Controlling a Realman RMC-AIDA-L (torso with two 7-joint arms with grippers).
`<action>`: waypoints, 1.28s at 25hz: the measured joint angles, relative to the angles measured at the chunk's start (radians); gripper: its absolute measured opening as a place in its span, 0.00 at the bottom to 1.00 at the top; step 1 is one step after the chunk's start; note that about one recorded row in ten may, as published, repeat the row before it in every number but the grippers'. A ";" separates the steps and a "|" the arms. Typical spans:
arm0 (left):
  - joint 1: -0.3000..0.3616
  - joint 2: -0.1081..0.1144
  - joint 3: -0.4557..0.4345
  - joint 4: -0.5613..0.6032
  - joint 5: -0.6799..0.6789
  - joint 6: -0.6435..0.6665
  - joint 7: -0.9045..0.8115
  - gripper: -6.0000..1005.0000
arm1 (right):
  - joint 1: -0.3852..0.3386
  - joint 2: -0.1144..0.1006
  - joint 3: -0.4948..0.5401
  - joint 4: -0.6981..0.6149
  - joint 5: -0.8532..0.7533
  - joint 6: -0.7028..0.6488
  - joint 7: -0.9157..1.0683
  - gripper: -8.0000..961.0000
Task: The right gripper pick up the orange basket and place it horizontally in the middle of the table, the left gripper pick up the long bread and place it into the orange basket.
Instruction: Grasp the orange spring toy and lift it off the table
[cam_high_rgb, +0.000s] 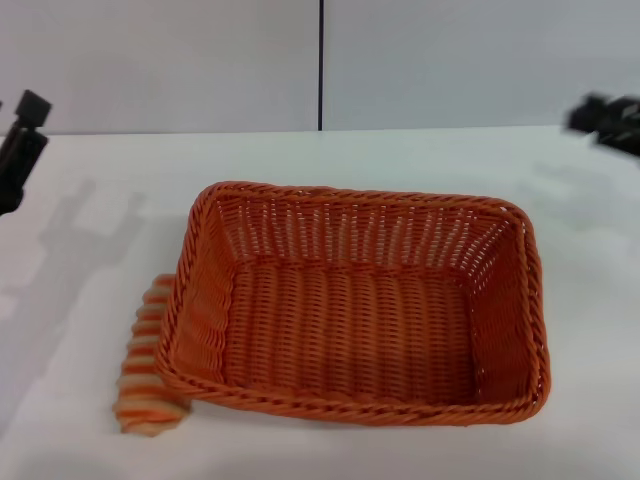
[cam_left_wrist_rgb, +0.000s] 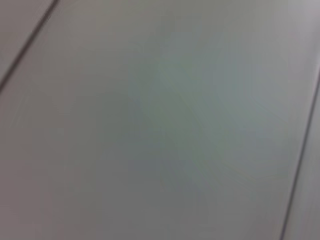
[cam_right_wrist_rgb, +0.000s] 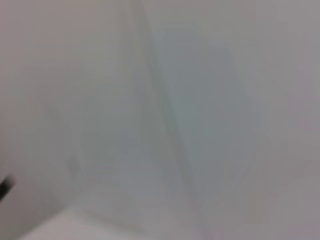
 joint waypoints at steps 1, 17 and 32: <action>0.005 0.000 -0.005 0.002 -0.001 0.000 0.002 0.79 | -0.022 0.006 0.033 0.001 0.039 0.000 -0.013 0.50; 0.138 0.067 0.029 0.237 0.074 -0.010 0.051 0.79 | -0.281 0.093 0.291 -0.146 0.383 -0.024 -0.280 0.50; 0.168 0.197 0.020 0.360 0.430 -0.093 -0.090 0.79 | -0.407 0.088 0.293 -0.188 0.618 -0.069 -0.310 0.50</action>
